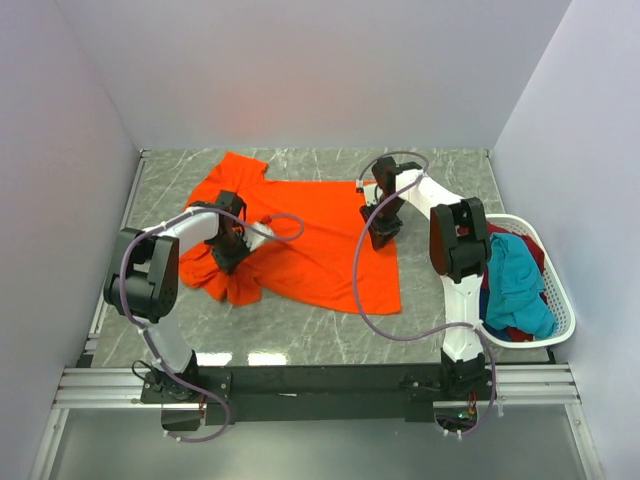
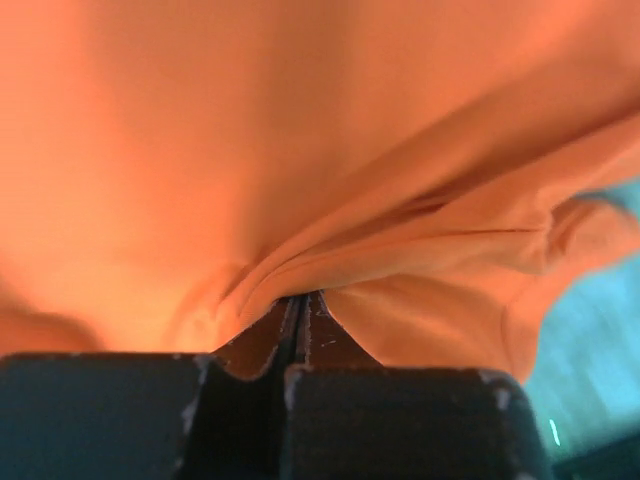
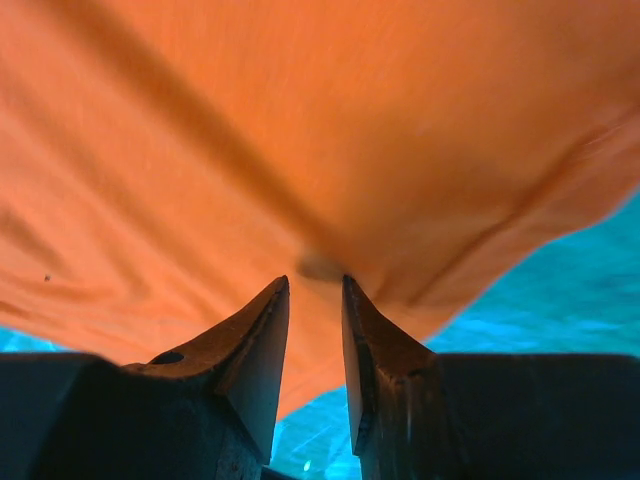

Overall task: Fold and stack the t-shirts
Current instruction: Flatten the tshirt out

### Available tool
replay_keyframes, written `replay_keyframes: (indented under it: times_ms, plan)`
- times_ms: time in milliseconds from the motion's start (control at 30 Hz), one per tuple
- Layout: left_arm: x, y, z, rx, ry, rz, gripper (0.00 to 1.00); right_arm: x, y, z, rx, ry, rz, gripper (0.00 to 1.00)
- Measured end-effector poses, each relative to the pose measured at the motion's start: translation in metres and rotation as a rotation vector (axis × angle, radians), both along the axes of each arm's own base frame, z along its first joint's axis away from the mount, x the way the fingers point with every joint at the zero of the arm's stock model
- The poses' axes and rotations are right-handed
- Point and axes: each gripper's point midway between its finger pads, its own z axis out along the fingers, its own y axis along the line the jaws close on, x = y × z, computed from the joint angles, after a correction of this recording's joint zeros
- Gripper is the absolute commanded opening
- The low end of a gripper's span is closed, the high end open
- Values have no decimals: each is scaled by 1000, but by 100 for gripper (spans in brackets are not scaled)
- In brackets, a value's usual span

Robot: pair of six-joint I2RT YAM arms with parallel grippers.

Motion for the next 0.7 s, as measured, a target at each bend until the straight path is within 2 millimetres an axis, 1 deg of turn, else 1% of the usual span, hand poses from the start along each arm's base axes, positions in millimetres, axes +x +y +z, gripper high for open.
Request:
replay_keyframes:
  times_ms: [33,67,133,167,233,267,333,433,533,600,700]
  plan:
    - [14,-1,1,-5,-47,23,4,5,0,1,-5,-13,-2,35]
    - [26,-1,2,-6,-94,42,14,9,-1,2,-12,-26,-4,35]
    - [43,-2,3,-12,-159,70,24,16,-1,3,-22,-42,-8,35]
    - [49,-1,4,-21,-180,83,32,17,-2,4,-26,-48,-9,35]
    - [52,0,7,-53,-185,92,33,18,-3,4,-32,-51,-13,35]
    - [51,1,8,-75,-174,98,32,18,-3,4,-33,-51,-13,35]
    - [45,8,17,-107,-158,98,31,18,-2,4,-30,-50,-13,35]
    - [31,19,43,-135,-177,78,30,13,-1,5,-16,-42,-11,35]
    - [7,17,71,-164,-218,11,30,3,2,11,10,-27,-8,35]
    - [-12,15,75,-176,-206,-29,30,-4,6,17,33,-21,-1,35]
    - [-40,14,60,-179,-124,-62,25,-15,14,26,69,-11,15,34]
